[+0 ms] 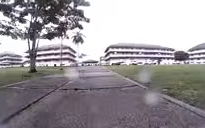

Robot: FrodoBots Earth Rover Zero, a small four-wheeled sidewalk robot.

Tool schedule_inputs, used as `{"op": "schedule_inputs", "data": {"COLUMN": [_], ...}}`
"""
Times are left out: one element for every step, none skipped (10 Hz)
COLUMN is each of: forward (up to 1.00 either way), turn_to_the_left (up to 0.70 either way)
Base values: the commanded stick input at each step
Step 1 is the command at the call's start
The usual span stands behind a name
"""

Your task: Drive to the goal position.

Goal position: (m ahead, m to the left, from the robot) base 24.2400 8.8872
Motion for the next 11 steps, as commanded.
{"op": "schedule_inputs", "data": {"forward": [0.7, 0.7, 0.7, 0.7, 0.7, 0.7, 0.7, 0.7, 0.7, 0.7, 0.7], "turn_to_the_left": [0.0, 0.0, 0.0, 0.0, 0.0, 0.0, 0.0, 0.0, 0.0, 0.0, 0.0]}}
